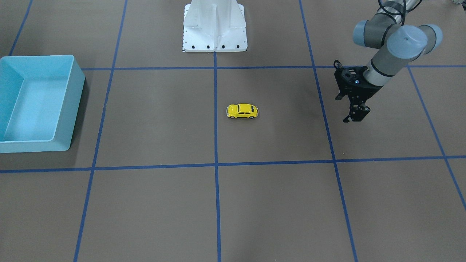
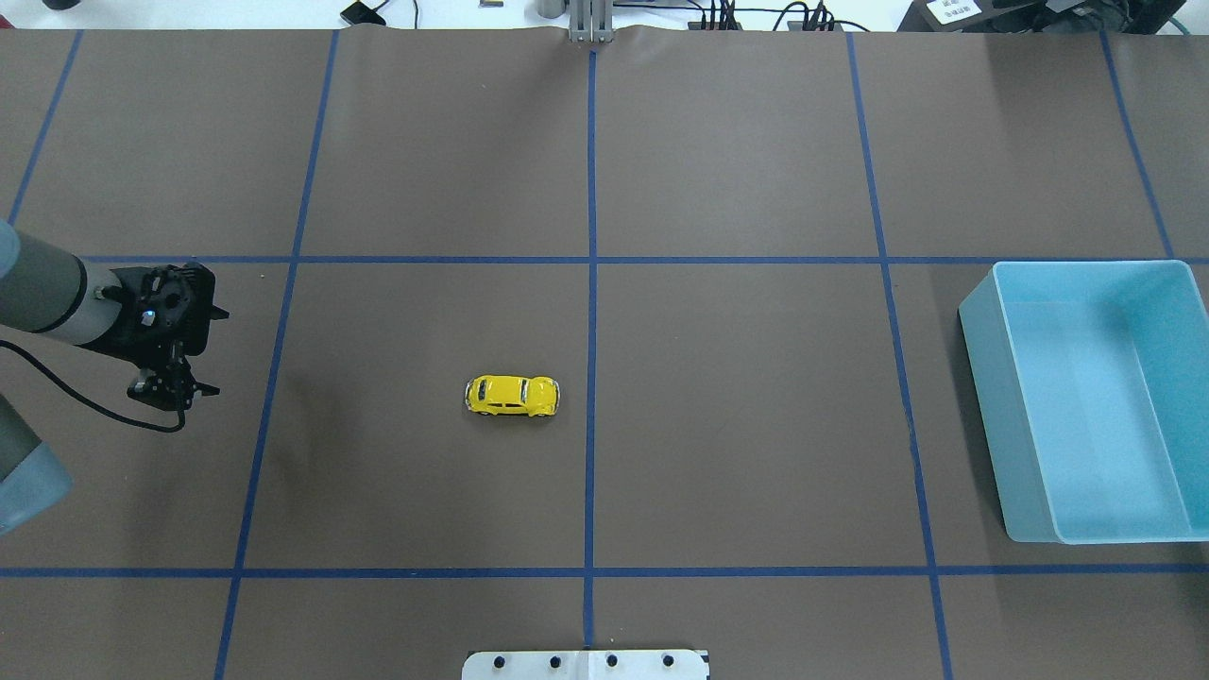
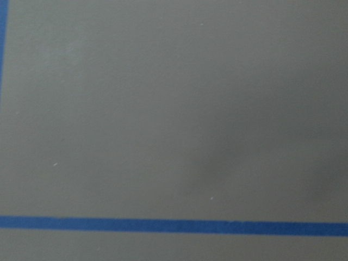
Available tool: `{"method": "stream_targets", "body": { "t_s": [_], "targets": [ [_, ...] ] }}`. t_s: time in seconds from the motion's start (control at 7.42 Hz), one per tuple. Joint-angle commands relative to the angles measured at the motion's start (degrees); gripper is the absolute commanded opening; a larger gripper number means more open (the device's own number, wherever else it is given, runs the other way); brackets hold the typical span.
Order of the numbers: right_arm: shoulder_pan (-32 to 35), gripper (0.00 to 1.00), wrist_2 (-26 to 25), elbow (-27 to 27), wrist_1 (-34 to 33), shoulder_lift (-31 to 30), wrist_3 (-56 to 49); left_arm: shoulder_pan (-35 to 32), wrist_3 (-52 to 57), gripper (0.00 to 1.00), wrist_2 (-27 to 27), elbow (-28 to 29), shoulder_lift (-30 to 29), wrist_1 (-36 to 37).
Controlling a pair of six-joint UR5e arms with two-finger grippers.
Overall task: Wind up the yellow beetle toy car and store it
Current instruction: 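Raise the left arm away from the car out of view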
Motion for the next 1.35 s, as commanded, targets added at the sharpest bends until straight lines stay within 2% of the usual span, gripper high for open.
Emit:
{"method": "stream_targets", "body": {
  "t_s": [0.0,0.4,0.67,0.81,0.94,1.08,1.21],
  "targets": [
    [0.00,1.00,0.01,0.37,0.06,1.37,0.00,-5.15,-0.52,1.00,-2.67,-1.32,1.53,5.16],
    [-0.70,1.00,0.01,1.43,0.15,7.78,0.09,-15.26,-0.70,1.00,-3.75,-1.25,1.63,14.49],
    [-3.85,1.00,0.10,2.56,0.32,12.43,0.00,-22.02,-0.70,1.00,-5.25,-0.02,1.72,21.07],
    [-7.70,1.00,-0.07,4.83,0.32,15.59,0.00,-25.36,-1.23,1.00,-5.77,1.46,1.80,21.98],
    [-11.39,1.00,-0.42,5.90,0.32,19.45,0.00,-29.31,-6.36,1.00,-7.86,2.18,3.11,23.81],
    [-15.78,1.00,-2.43,5.91,0.32,23.84,-0.09,-32.22,-12.33,1.00,-9.62,2.62,4.17,24.01],
    [-19.56,1.00,-4.97,6.08,1.98,25.10,0.00,-36.51,-15.87,1.00,-12.95,4.19,4.87,24.18]
  ]
}}
